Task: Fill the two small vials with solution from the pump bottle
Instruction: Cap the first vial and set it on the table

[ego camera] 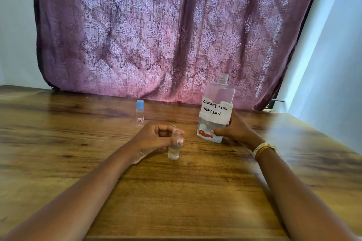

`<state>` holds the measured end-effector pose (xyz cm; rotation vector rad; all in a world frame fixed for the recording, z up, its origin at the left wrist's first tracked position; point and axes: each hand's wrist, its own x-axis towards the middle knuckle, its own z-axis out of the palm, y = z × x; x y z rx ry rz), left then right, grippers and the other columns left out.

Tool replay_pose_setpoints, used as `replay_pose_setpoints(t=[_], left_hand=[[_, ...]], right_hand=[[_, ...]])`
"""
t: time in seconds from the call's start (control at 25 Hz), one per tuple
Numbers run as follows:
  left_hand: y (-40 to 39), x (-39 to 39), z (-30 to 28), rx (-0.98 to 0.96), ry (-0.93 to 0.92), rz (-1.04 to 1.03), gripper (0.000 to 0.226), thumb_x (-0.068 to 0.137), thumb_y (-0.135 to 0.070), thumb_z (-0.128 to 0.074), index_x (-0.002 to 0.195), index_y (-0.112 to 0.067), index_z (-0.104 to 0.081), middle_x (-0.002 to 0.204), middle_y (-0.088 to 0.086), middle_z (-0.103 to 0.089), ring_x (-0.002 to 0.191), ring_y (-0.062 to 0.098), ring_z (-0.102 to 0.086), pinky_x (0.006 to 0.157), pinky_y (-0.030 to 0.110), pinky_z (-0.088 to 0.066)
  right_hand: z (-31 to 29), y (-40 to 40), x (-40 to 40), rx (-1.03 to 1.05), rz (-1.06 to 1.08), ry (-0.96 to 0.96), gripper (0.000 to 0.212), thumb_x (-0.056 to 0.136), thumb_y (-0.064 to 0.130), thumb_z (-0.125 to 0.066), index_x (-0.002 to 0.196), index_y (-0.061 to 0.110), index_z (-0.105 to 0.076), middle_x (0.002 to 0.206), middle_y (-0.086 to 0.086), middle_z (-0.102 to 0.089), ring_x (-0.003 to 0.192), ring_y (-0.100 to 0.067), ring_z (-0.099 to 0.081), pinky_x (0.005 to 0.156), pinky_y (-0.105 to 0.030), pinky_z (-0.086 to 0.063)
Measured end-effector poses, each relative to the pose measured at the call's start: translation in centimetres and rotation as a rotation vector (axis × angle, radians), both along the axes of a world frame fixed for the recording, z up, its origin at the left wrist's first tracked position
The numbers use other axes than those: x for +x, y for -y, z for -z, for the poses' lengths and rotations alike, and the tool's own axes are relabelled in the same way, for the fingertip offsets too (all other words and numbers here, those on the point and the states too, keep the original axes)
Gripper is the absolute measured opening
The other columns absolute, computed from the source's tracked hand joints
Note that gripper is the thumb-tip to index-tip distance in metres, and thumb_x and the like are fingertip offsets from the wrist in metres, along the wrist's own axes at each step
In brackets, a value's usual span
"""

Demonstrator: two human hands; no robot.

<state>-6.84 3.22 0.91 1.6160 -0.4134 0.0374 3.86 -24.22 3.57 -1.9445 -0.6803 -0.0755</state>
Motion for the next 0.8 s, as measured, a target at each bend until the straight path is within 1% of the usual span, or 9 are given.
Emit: replay_pose_setpoints(t=[0.12,0.24,0.28,0.36,0.48,0.52,0.6,0.72,0.8], left_hand=[[-0.3,0.1,0.2,0.086,0.037,-0.003,0.036,0.061,-0.021,-0.092,0.094,-0.024,-0.08,0.098,0.006,-0.079,0.094,0.017,-0.074,0.084,0.031,-0.059],[-0.7,-0.1,0.0,0.177,0.055,-0.02,0.039,0.055,-0.023,-0.093,0.092,-0.028,-0.08,0.097,0.001,-0.079,0.093,0.017,-0.075,0.085,0.03,-0.059],[-0.8,-0.3,-0.1,0.202,0.056,-0.024,0.042,0.052,-0.029,-0.094,0.091,-0.029,-0.08,0.095,0.0,-0.08,0.091,0.017,-0.076,0.083,0.028,-0.059],[-0.8,-0.5,-0.1,0.225,0.059,-0.04,0.044,0.047,-0.037,-0.093,0.089,-0.032,-0.08,0.093,-0.003,-0.08,0.089,0.015,-0.076,0.081,0.026,-0.059],[-0.8,-0.4,0.0,0.258,0.057,-0.075,0.044,0.047,-0.039,-0.092,0.088,-0.029,-0.08,0.092,-0.002,-0.08,0.089,0.018,-0.076,0.086,0.032,-0.059],[-0.8,-0.4,0.0,0.265,0.051,-0.081,0.043,0.048,-0.038,-0.092,0.088,-0.027,-0.08,0.092,-0.001,-0.08,0.09,0.02,-0.076,0.086,0.034,-0.058],[-1.0,-0.3,0.0,0.279,0.047,-0.091,0.04,0.05,-0.033,-0.092,0.087,-0.025,-0.08,0.091,0.0,-0.08,0.089,0.02,-0.076,0.086,0.035,-0.059],[-1.0,-0.2,0.0,0.31,0.057,-0.11,0.031,0.059,-0.023,-0.092,0.087,-0.023,-0.08,0.088,0.0,-0.08,0.083,0.014,-0.074,0.082,0.032,-0.059],[-0.9,-0.1,0.1,0.307,0.054,-0.116,0.03,0.062,-0.018,-0.091,0.09,-0.02,-0.079,0.088,0.002,-0.08,0.082,0.014,-0.073,0.083,0.033,-0.058]], right_hand=[[0.8,-0.3,0.1,0.035,0.103,-0.006,0.087,0.051,0.021,-0.085,0.123,0.043,-0.043,0.119,0.006,-0.064,0.11,-0.012,-0.063,0.085,-0.031,-0.058],[-0.3,0.4,-0.3,-0.228,0.266,-0.069,0.09,0.06,0.023,-0.09,0.134,0.017,-0.04,0.123,-0.002,-0.057,0.111,-0.019,-0.056,0.092,-0.036,-0.051],[-1.2,0.9,-0.7,-0.381,0.351,-0.124,0.082,0.061,0.03,-0.09,0.126,0.01,-0.045,0.113,-0.002,-0.057,0.102,-0.019,-0.057,0.085,-0.034,-0.049],[-3.5,1.7,-2.2,-0.593,0.437,-0.235,0.053,0.064,0.038,-0.087,0.093,0.006,-0.057,0.08,-0.003,-0.063,0.071,-0.017,-0.061,0.067,-0.029,-0.05],[-4.7,-0.8,-4.7,-0.486,0.276,-0.22,0.022,0.078,0.016,-0.079,0.073,0.009,-0.059,0.053,-0.003,-0.068,0.047,-0.013,-0.065,0.048,-0.024,-0.053],[-4.5,-2.6,-5.4,-0.455,0.203,-0.134,0.017,0.08,0.011,-0.076,0.073,0.008,-0.061,0.055,-0.004,-0.068,0.048,-0.012,-0.065,0.048,-0.024,-0.052],[-3.4,-6.2,-5.8,-0.482,0.089,0.09,0.011,0.08,0.005,-0.071,0.089,0.008,-0.066,0.078,-0.006,-0.069,0.066,-0.012,-0.065,0.067,-0.029,-0.053],[-2.1,-9.9,-4.7,-0.555,-0.045,0.256,0.053,0.083,0.0,-0.062,0.133,0.017,-0.055,0.132,-0.005,-0.056,0.116,-0.017,-0.053,0.1,-0.028,-0.042],[-1.3,-11.2,-3.8,-0.618,-0.104,0.301,0.055,0.089,0.006,-0.061,0.141,0.021,-0.048,0.148,-0.004,-0.045,0.133,-0.016,-0.042,0.109,-0.023,-0.028]])
